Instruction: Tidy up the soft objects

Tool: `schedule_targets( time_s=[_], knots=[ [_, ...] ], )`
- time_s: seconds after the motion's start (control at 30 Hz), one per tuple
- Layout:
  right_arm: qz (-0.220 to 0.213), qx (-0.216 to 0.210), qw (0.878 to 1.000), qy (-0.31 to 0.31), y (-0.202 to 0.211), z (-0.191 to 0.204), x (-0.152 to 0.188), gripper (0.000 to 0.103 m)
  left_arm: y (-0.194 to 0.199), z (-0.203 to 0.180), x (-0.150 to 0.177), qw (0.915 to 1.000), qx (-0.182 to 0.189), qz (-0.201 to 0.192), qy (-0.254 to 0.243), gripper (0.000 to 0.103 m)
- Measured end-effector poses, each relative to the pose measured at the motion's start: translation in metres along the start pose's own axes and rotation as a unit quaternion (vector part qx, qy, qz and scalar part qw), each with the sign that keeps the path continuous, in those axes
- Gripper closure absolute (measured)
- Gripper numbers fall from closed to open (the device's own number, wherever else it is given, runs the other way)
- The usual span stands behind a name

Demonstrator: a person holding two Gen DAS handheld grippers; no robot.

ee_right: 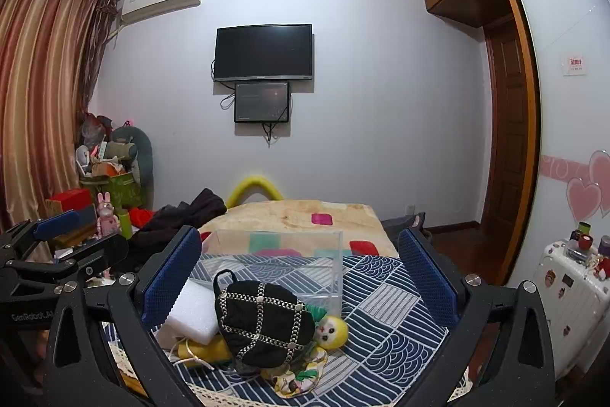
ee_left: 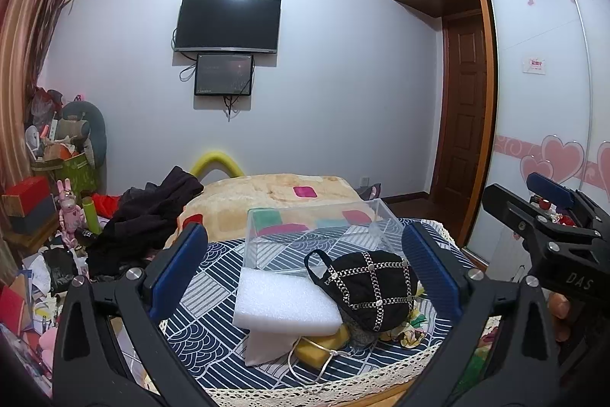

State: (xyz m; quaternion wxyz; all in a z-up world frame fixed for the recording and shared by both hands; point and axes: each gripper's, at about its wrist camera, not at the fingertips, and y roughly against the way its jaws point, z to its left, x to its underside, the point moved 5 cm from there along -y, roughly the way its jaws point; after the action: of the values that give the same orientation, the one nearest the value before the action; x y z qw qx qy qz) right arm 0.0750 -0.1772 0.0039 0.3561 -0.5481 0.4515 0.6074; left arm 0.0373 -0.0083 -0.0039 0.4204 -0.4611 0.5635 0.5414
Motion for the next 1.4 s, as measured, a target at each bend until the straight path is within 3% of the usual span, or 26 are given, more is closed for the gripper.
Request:
schedule_targets(
  time_s=[1.07,1.27,1.4],
  knots=[
    [0.001,-0.003,1.0,0.001,0.0,0.003,0.0,0.0,0.001,-0.001,-0.001,1.0,-0.002,-0.002,0.001,0.0],
    [0.021,-0.001,1.0,0.001,-0.013,0.0,0.009,0.0,-0.012,0.005,0.006,0.9998,-0.007,0.017,0.007,0.0],
    [0.044,0.0,0.999,0.003,-0.025,-0.002,0.022,0.0,-0.032,0.017,0.022,0.9986,-0.015,0.05,0.013,0.0]
  ],
)
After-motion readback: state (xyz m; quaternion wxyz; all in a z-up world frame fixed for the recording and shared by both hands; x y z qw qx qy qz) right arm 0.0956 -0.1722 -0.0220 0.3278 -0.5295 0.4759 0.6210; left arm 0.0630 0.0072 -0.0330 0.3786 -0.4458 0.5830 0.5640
